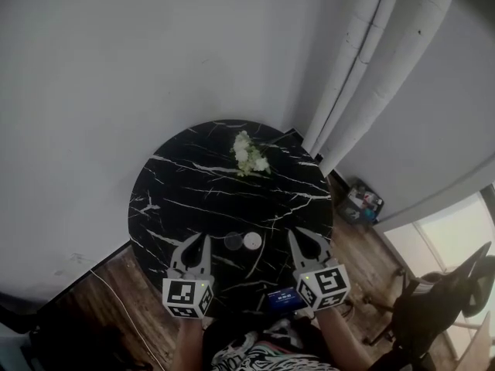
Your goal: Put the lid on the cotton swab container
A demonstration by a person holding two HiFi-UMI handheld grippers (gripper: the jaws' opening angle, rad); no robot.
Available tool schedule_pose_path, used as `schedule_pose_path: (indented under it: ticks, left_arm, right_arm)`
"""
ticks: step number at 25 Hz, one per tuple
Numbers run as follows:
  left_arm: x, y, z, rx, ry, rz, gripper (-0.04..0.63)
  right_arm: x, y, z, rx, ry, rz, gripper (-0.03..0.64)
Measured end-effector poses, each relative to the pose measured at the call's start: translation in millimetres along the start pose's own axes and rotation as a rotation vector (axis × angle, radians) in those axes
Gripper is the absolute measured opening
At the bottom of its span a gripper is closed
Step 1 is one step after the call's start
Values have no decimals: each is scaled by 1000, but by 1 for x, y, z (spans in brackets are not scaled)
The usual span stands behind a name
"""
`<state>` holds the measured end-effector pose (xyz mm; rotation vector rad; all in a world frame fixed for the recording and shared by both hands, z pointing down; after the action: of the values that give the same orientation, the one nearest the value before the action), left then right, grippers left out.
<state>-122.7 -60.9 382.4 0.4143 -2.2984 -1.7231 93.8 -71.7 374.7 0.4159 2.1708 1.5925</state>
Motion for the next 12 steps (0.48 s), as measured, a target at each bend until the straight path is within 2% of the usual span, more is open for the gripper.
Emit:
schedule_pose_path:
  ticks: [12]
  left_arm:
    - [8, 37, -21, 98, 49, 2, 15]
  right_arm:
    - [3, 32, -23, 106, -8, -8, 18]
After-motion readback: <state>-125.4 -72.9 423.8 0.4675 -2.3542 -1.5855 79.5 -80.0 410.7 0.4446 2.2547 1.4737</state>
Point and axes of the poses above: the fingertips, and each gripper's own axes: z backward along the fingers, x to its left, y out of its underside, the point moved 2 cm from there along z, backward along the fingers, and after that the axes turned 2 degrees about -z, right-handed, at the moved point
